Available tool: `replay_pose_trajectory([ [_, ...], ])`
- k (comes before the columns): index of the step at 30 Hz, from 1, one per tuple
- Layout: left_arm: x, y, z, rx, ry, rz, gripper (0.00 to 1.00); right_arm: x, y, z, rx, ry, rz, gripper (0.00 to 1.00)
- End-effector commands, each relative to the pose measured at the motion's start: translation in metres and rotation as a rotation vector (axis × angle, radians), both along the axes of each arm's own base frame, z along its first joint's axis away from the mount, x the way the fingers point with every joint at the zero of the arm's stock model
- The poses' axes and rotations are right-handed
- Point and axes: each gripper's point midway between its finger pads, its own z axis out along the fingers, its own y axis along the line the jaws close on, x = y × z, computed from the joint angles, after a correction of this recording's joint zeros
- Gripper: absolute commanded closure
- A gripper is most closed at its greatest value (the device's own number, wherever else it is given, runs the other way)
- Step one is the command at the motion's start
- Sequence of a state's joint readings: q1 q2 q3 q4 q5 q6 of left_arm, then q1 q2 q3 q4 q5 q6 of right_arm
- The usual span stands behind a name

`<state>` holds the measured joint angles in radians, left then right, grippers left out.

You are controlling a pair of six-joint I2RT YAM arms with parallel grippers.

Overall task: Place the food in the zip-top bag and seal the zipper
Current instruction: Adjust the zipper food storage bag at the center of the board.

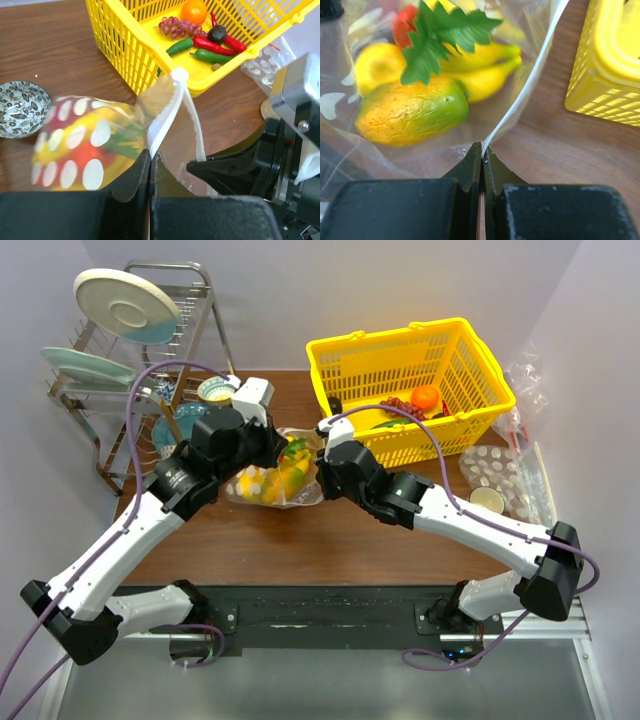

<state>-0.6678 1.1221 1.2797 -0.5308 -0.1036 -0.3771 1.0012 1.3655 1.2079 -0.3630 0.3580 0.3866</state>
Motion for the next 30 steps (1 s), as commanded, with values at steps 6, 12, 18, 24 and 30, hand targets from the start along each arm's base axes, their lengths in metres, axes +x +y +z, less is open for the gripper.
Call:
replay_pose_trajectory([
  [6,-0.008,-0.007,-0.035,-0.038,0.049,-0.036,1.0,0.001,0.02,0.109,0.218,-0.173,0.086,1.0],
  [12,-0.011,-0.01,-0.019,-0.063,0.001,-0.07,1.0,0.001,0.01,0.062,0.106,-0.098,0.051,1.0],
  [18,-0.019,-0.036,-0.063,-0.082,0.095,-0.192,1.0,-0.006,0.001,0.014,0.084,0.006,-0.004,1.0],
  [24,-0.019,-0.041,-0.069,-0.091,0.107,-0.211,1.0,-0.011,0.001,-0.004,0.077,0.047,-0.004,1.0],
  [30,-0.02,-0.044,-0.071,-0.09,0.112,-0.228,1.0,-0.008,0.002,-0.006,0.06,0.049,-0.009,1.0],
])
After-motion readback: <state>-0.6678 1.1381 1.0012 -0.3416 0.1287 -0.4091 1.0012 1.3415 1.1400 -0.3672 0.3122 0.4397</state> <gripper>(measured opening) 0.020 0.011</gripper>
